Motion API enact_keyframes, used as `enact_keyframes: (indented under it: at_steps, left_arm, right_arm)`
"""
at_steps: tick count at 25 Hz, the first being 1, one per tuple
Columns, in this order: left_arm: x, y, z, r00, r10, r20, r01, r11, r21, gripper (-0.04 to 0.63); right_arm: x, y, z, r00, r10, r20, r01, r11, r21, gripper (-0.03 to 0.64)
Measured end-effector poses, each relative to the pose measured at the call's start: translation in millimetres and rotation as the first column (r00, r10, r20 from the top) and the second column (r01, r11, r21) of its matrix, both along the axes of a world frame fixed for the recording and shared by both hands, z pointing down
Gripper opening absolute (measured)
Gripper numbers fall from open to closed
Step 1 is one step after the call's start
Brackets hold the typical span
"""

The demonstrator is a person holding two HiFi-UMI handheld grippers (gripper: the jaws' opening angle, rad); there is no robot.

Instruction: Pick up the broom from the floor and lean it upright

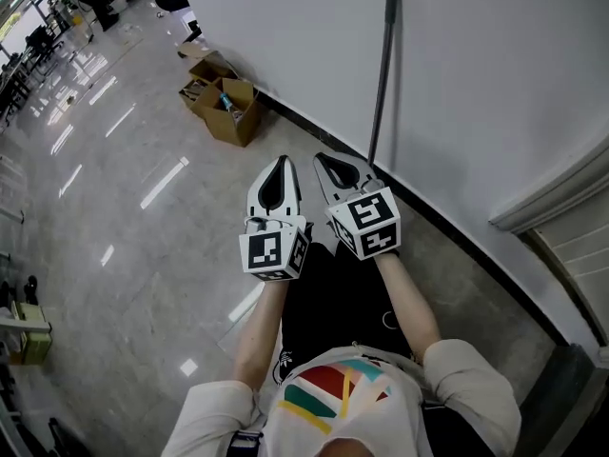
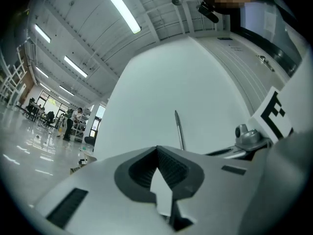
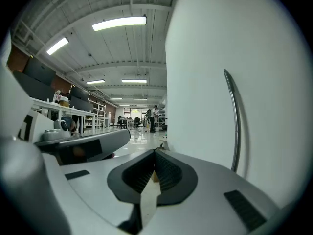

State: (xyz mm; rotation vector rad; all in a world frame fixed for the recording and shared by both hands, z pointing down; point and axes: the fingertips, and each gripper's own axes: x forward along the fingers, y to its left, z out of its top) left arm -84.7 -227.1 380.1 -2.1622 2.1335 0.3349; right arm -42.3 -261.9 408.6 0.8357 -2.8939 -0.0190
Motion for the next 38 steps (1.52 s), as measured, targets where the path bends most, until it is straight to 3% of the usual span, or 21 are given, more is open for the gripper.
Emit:
enact_keyframes:
  at_steps: [9, 13, 18, 25, 30, 33, 38]
  left_arm:
    - [-48.8, -1.4, 57.0, 0.990, -0.142, 0.006, 0.142, 0.989, -0.037, 0.044]
    - [-73.5, -4.0, 51.3, 0.965, -0.257, -0.053, 0.253, 0.965, -0.064, 0.044]
    - [-64.5, 22.5, -44.7, 0.959, -0.282, -0.027, 0.276, 0.952, -0.134, 0.044]
    - [-35.0, 69.9, -262.5, 0.961, -0.271, -0.045, 0.256, 0.942, -0.217, 0.044]
    - [2.9, 106.0, -405.9, 0.972, -0.229, 0.051, 0.234, 0.938, -0.254, 0.044]
    - [8.0, 122.2, -437.4, 0.967, -0.248, 0.062, 0.256, 0.932, -0.257, 0.044]
    - [12.5, 145.7, -443.5, 0.962, -0.266, 0.062, 0.273, 0.930, -0.248, 0.044]
  right_arm:
    - [-16.7, 6.4, 54.0, 0.996, -0.076, 0.043, 0.080, 0.993, -0.087, 0.014]
    - [-15.4, -15.5, 52.5, 0.999, -0.053, -0.010, 0.051, 0.993, -0.102, 0.014]
    - [-17.8, 9.5, -38.9, 0.998, -0.061, -0.024, 0.052, 0.960, -0.275, 0.014]
    - [9.9, 66.3, -247.5, 0.985, -0.126, -0.113, 0.074, 0.921, -0.382, 0.014]
    - [44.3, 100.3, -387.3, 0.984, -0.135, -0.118, 0.072, 0.900, -0.429, 0.014]
    - [52.6, 110.4, -426.8, 0.988, -0.138, -0.073, 0.093, 0.895, -0.437, 0.014]
    - [61.9, 130.5, -433.1, 0.985, -0.151, -0.086, 0.104, 0.909, -0.403, 0.014]
